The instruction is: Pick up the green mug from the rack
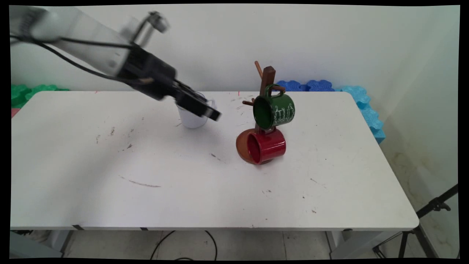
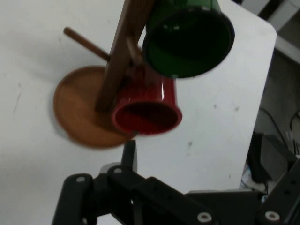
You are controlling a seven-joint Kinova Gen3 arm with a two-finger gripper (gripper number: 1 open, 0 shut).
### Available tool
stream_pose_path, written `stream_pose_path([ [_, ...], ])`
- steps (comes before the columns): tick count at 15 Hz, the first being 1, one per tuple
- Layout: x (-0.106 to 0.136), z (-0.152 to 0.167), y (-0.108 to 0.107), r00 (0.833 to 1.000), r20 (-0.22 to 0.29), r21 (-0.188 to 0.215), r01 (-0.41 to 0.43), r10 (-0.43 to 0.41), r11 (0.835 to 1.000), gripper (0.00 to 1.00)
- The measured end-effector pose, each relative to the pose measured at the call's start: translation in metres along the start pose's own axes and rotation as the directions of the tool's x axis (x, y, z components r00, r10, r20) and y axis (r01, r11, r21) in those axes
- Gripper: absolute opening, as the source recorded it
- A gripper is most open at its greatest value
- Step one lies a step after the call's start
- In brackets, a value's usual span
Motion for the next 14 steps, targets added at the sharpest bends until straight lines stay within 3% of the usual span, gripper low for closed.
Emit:
stream_pose_path([
  [6,0.007,0.071,0.034,0.996,-0.088,-0.016,0.013,-0.015,1.0,1.0],
  [14,0.008,0.126,0.049,0.986,-0.168,-0.037,0.014,-0.02,0.999,1.0],
])
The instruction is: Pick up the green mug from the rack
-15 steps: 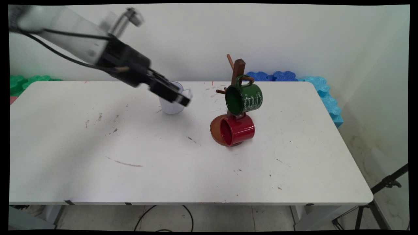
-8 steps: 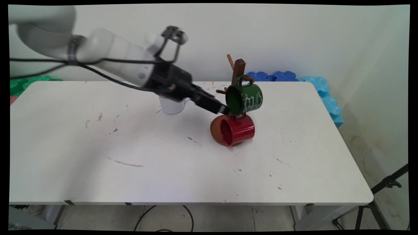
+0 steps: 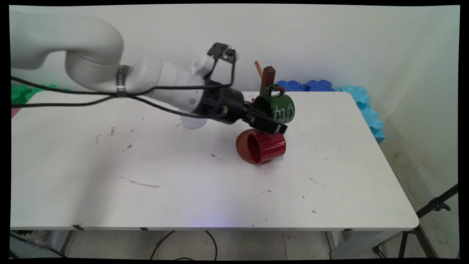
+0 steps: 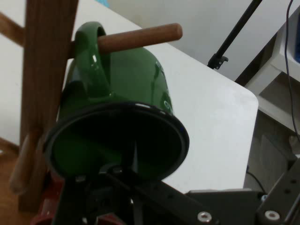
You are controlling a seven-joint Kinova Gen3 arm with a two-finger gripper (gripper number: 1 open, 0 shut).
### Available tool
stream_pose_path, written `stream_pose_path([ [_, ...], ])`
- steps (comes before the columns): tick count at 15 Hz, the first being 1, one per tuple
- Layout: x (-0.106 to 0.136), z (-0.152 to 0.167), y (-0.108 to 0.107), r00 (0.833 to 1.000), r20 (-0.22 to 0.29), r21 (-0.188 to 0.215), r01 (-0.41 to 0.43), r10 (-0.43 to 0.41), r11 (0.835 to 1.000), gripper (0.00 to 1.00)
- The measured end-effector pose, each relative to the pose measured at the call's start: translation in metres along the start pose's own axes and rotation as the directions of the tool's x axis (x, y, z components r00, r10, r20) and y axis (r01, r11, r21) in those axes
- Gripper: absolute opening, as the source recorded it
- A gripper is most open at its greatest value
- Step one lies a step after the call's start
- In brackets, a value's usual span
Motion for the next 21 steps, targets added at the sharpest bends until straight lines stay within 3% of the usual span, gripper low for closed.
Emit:
stream_pose_path([
  [6,-0.007,0.028,0.002,0.999,-0.053,-0.004,-0.008,0.008,1.0,1.0],
  [18,-0.023,0.037,0.0,0.994,-0.108,0.012,-0.028,0.029,1.0,1.0],
  [19,-0.024,0.037,-0.001,0.993,-0.116,0.015,-0.028,0.029,1.0,0.0],
  [21,-0.025,0.037,-0.002,0.992,-0.126,0.019,-0.028,0.03,0.999,0.0],
])
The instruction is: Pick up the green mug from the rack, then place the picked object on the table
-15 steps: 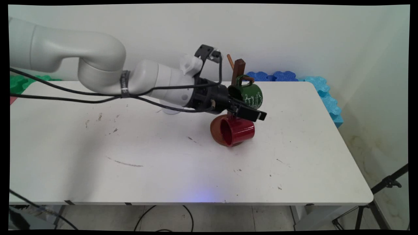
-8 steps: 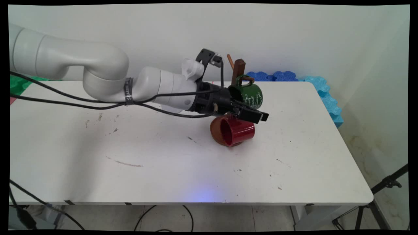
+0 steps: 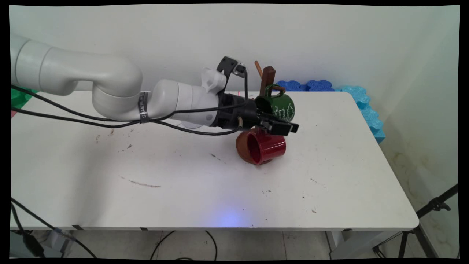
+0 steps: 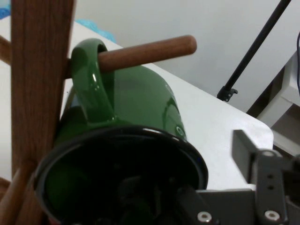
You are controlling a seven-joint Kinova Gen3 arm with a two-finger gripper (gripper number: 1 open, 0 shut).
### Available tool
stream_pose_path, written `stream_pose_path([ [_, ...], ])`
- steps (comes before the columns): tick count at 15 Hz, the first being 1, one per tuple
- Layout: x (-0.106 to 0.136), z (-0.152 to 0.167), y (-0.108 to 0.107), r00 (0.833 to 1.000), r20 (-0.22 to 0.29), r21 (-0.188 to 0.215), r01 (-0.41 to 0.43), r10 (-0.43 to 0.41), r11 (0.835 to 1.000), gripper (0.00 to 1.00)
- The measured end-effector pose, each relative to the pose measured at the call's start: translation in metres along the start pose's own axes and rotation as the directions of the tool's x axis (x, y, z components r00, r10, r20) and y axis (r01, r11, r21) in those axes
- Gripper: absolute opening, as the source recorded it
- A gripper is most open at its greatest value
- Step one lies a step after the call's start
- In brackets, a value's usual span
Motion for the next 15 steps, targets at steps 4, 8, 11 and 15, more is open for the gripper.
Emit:
stream_pose_path([
  [4,-0.003,-0.001,-0.002,1.0,-0.015,0.004,-0.001,0.001,1.0,0.0],
  [8,-0.005,-0.004,-0.001,1.0,-0.024,0.003,-0.001,0.001,1.0,0.0],
  [11,-0.006,-0.007,0.0,1.0,-0.03,-0.005,-0.002,0.002,1.0,0.0],
  [15,-0.006,-0.012,0.005,0.999,-0.044,-0.032,-0.009,0.007,0.999,0.0],
])
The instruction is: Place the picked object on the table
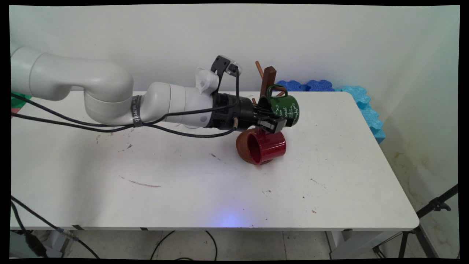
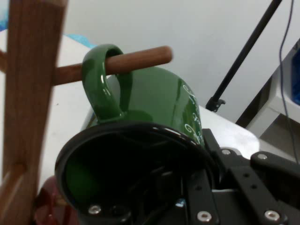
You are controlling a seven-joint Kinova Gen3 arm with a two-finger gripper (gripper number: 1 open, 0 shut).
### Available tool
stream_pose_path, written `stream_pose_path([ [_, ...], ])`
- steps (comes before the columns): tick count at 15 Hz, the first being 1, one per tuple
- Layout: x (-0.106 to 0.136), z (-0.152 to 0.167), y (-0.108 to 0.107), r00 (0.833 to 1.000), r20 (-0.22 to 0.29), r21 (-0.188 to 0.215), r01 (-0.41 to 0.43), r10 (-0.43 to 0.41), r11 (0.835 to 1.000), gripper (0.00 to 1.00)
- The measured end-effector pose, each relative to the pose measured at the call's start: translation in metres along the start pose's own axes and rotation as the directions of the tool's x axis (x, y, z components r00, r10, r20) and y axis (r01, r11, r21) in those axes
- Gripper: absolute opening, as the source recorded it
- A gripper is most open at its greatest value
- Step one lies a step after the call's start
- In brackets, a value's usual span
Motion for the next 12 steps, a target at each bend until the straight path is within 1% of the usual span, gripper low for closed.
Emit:
stream_pose_path([
  [4,0.003,-0.006,0.008,1.0,-0.022,-0.038,-0.01,0.009,0.999,0.0],
  [8,0.006,-0.012,0.012,0.999,-0.035,-0.062,-0.019,0.017,0.998,0.0],
  [12,0.007,-0.023,0.019,0.998,-0.048,-0.097,-0.033,0.028,0.995,0.0],
])
